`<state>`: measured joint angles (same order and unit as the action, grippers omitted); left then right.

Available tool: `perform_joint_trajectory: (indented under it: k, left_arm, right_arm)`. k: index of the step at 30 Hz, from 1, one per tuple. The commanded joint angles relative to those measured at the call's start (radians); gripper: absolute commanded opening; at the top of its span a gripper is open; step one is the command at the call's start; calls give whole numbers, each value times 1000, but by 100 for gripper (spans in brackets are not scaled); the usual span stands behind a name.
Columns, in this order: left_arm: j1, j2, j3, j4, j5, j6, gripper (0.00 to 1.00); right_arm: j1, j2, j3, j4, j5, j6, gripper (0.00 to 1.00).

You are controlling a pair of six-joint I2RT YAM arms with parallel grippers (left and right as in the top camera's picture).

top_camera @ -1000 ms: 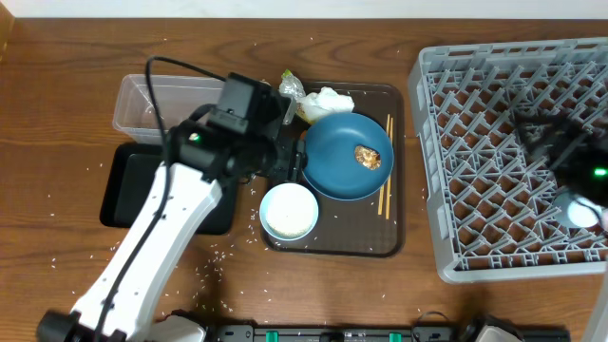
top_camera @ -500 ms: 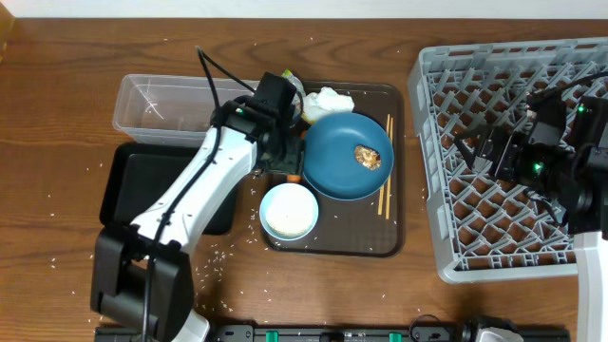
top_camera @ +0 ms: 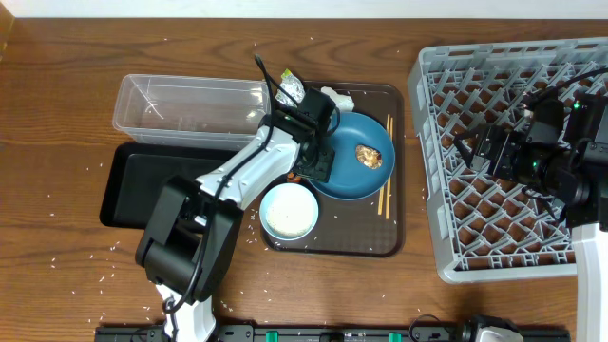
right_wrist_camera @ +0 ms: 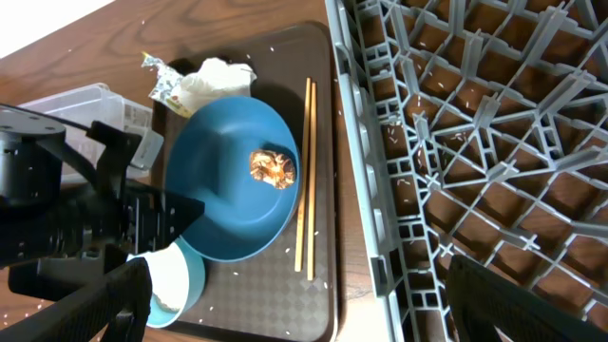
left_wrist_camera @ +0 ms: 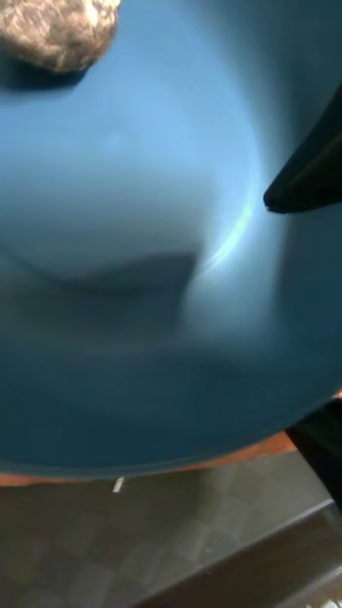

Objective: Sort waste into correct bins and load items into the dishwasher rack
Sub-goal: 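Reach the left gripper to the teal plate rim and grasp it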

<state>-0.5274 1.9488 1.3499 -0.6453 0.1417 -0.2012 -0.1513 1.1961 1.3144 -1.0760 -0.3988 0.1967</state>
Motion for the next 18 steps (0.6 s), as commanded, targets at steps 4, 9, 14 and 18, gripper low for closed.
perform_joint_trajectory:
  k: [4,9,14,18]
  left_arm:
    - [4,51,-5,30,-38,-19,40]
    - [4,48,-5,28,-37,-34,6]
    - [5,6,5,26,-39,-32,6]
    - [5,-35,6,24,-38,-32,6]
  right_arm:
    - [9,3,6,-2,6,-11,92]
    - [9,3,6,-2,6,-11,93]
    - [9,3,6,-5,6,-11,93]
    - [9,3,6,-11,6,-11,93]
